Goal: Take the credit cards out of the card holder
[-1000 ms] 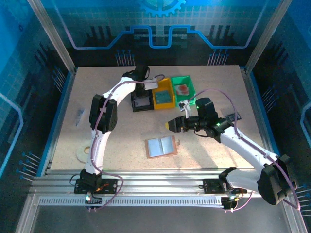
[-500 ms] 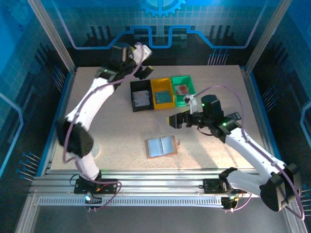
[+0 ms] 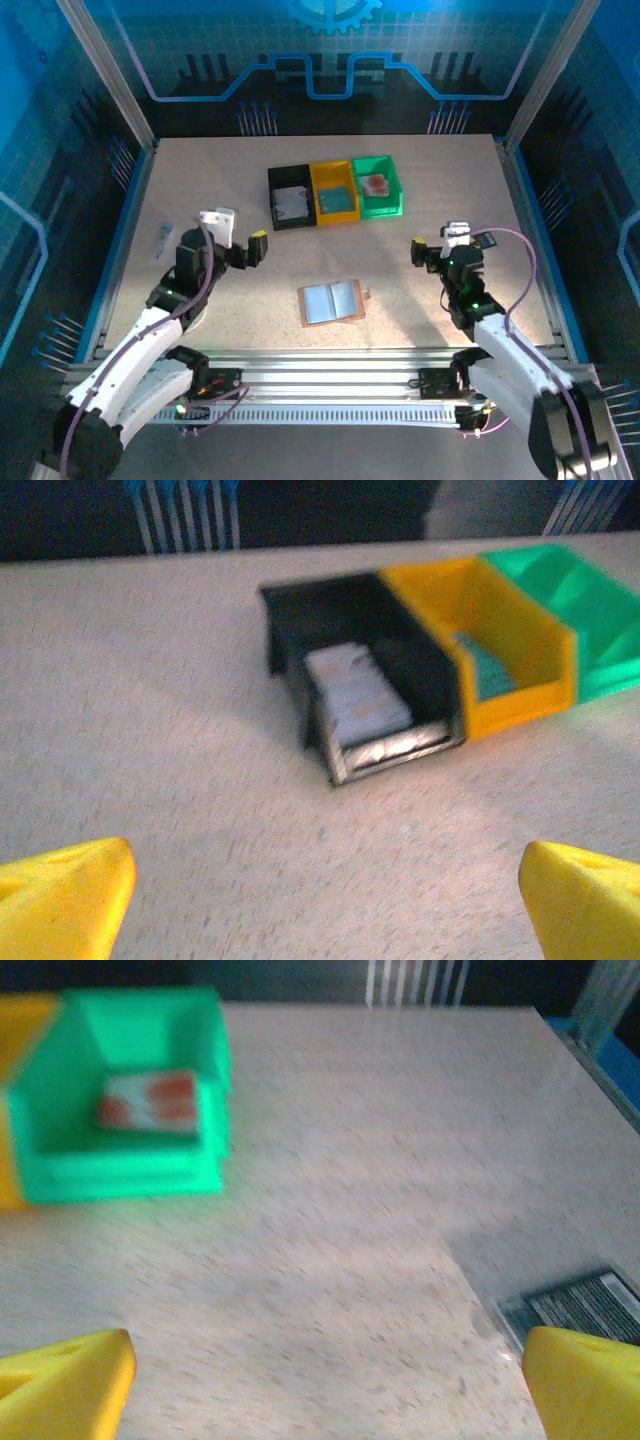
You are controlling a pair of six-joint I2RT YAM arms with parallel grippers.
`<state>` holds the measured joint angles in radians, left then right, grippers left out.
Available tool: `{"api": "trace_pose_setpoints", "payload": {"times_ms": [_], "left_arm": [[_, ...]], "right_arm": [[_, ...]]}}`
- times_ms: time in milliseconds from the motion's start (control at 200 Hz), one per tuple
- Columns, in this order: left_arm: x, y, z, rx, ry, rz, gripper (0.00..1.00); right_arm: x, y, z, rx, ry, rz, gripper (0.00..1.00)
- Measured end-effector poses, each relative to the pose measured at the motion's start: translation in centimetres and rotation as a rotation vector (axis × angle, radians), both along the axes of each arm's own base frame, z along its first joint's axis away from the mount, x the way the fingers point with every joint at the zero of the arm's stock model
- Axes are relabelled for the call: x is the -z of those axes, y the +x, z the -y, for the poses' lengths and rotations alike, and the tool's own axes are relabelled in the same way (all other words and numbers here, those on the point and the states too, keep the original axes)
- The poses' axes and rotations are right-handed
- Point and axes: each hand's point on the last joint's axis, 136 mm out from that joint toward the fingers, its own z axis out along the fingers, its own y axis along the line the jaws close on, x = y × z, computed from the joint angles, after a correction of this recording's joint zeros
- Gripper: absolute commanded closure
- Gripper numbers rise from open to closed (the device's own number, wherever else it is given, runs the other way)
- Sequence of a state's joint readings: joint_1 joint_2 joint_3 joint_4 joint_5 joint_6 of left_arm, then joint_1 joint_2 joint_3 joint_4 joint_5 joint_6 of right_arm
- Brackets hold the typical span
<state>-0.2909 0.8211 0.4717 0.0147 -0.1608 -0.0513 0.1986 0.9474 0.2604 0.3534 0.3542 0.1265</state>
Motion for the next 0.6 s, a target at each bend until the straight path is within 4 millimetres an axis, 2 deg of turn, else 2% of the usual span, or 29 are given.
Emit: {"api": "trace_pose_setpoints", "payload": {"times_ms": [35, 140, 220, 305, 435, 600], "left_arm": [[1.3, 0.1, -0.5, -0.024, 0.013, -0.018, 0.01], [4.3, 1.2, -2.0, -0.093, 0.043, -0.046, 0.01], [5.7, 2.5, -3.6, -0.15, 0.048, -0.056, 0.01], [7.2, 4.0, -5.7, -0.209, 0.035, -0.063, 0.01], [10.2, 5.8, -7.2, -0.223, 0.035, -0.093, 0.01], [12.4, 7.3, -7.8, -0.217, 0.016, -0.091, 0.01]], "right_arm": [[0.9, 0.5, 0.4, 0.011, -0.03, -0.011, 0.0], [2.0, 2.5, 1.1, 0.047, -0.073, 0.025, 0.0], [3.4, 3.8, 1.6, 0.063, -0.081, 0.037, 0.0], [5.2, 4.0, 1.8, 0.039, -0.075, -0.005, 0.0], [5.1, 5.2, 2.4, 0.036, -0.04, 0.016, 0.0], [3.2, 6.7, 2.2, 0.021, -0.022, 0.075, 0.0]]}}
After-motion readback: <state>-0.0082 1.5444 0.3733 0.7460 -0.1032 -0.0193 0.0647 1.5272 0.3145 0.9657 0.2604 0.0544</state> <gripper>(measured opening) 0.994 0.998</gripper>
